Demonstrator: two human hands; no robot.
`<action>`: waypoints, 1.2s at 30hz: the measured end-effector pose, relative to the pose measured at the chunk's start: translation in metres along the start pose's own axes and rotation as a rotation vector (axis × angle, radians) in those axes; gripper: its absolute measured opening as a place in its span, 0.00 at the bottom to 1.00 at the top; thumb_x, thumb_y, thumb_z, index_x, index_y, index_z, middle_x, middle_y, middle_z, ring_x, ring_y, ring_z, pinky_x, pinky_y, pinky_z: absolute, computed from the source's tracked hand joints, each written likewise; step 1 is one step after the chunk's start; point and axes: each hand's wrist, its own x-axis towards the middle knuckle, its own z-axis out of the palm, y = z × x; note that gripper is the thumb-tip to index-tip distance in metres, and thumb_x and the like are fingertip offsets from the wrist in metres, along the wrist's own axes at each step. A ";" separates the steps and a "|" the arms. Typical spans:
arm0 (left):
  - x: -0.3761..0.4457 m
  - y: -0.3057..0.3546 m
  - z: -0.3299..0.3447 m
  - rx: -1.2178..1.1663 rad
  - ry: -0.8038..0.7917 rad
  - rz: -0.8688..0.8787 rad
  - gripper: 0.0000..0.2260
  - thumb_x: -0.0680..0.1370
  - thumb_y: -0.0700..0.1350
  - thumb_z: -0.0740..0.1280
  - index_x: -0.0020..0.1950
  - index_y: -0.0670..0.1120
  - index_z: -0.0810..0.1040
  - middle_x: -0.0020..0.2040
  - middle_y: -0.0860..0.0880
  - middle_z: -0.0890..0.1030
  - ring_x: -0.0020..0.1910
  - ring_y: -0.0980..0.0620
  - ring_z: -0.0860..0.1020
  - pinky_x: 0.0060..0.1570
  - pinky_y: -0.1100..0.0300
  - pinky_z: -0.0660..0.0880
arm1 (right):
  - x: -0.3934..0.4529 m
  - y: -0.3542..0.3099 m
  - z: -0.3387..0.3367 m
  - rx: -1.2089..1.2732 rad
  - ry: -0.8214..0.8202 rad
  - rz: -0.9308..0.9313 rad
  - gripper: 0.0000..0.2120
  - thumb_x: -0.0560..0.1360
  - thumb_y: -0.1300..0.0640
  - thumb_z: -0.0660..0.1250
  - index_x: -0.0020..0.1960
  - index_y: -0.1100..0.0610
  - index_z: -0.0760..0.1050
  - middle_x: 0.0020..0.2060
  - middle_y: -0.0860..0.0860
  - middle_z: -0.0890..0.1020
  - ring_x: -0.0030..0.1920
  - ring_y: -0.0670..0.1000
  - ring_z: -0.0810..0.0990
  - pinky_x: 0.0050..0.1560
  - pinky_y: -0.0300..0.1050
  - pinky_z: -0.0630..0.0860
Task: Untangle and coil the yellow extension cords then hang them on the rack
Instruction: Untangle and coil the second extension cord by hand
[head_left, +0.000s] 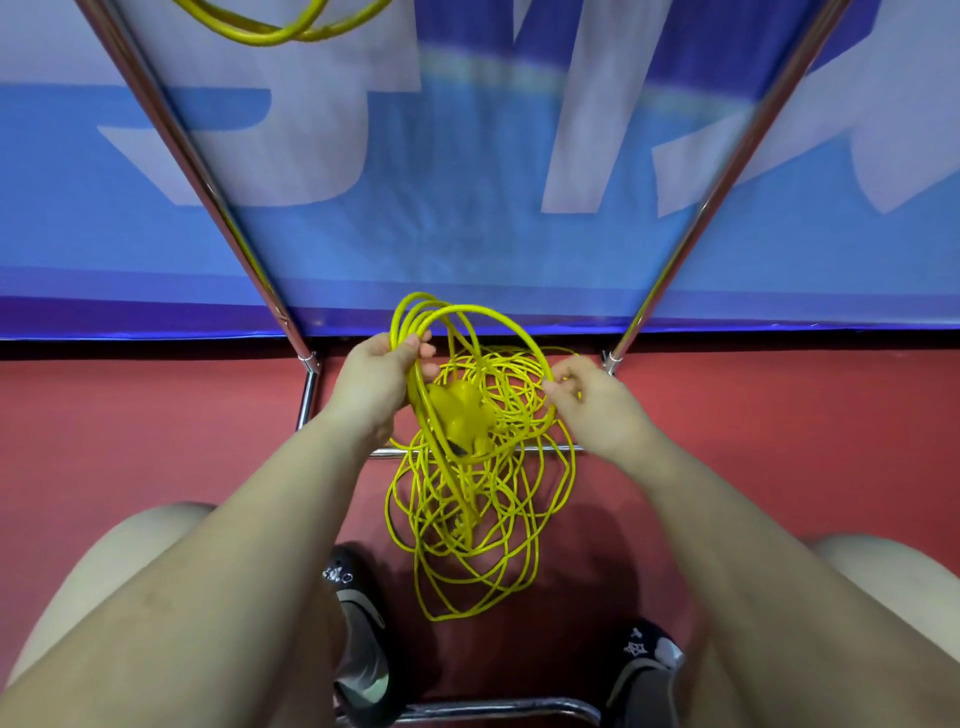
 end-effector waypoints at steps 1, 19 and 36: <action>0.000 0.000 0.000 -0.010 0.003 -0.012 0.10 0.82 0.39 0.57 0.45 0.45 0.75 0.38 0.49 0.77 0.24 0.61 0.77 0.24 0.65 0.75 | 0.001 -0.002 -0.004 0.122 0.067 -0.008 0.01 0.77 0.56 0.63 0.48 0.53 0.71 0.34 0.49 0.75 0.38 0.52 0.75 0.42 0.43 0.70; 0.005 -0.004 0.000 -0.040 -0.032 -0.118 0.10 0.82 0.39 0.57 0.46 0.43 0.76 0.42 0.47 0.82 0.32 0.55 0.82 0.42 0.57 0.80 | -0.004 -0.023 -0.037 0.505 0.286 -0.089 0.11 0.78 0.63 0.60 0.39 0.51 0.71 0.29 0.48 0.68 0.25 0.40 0.65 0.28 0.30 0.62; -0.015 -0.016 0.014 0.378 -0.455 0.007 0.07 0.80 0.41 0.61 0.47 0.42 0.79 0.38 0.47 0.80 0.35 0.52 0.77 0.32 0.61 0.75 | -0.007 -0.027 -0.002 0.149 0.238 -0.165 0.05 0.69 0.53 0.73 0.44 0.51 0.80 0.35 0.42 0.75 0.39 0.41 0.72 0.46 0.41 0.72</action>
